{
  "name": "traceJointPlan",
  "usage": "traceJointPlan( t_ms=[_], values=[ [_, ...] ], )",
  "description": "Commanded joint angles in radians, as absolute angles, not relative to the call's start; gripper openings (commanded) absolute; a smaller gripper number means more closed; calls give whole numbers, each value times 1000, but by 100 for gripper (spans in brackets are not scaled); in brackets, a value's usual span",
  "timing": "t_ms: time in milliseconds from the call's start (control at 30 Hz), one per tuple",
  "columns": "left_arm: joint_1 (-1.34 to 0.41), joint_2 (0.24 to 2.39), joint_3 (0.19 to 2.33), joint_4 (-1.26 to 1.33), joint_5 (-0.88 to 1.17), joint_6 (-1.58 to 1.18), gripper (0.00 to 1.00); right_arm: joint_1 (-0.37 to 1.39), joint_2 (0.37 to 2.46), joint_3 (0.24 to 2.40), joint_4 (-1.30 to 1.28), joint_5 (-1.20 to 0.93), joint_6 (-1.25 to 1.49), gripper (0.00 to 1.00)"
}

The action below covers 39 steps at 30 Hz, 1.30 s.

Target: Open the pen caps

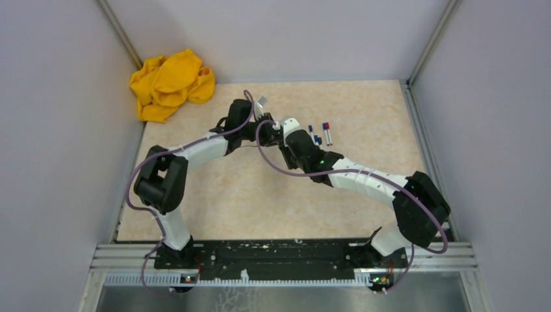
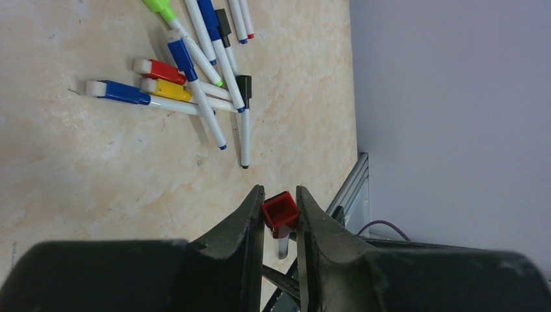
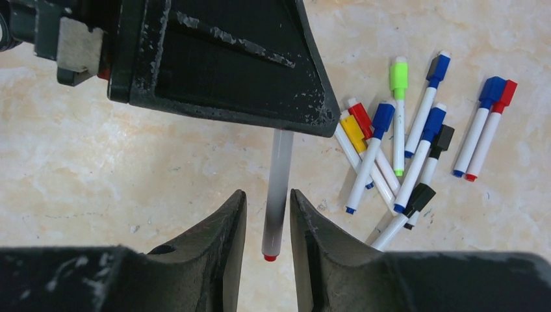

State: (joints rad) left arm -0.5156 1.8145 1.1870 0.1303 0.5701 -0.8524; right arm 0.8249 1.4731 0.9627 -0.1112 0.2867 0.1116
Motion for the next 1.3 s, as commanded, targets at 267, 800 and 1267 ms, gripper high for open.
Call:
traceJointPlan(
  t_ms=[267, 800, 1267],
  values=[
    [-519, 1825, 1189, 157, 692, -783, 0, 824, 1488, 1027, -36, 273, 99, 30],
    [-502, 1817, 1204, 130, 645, -814, 28, 788, 1511, 1041, -28, 238, 109, 0],
    [-504, 1802, 1216, 112, 545, -847, 57, 796, 1542, 1053, -34, 303, 101, 0]
  ],
)
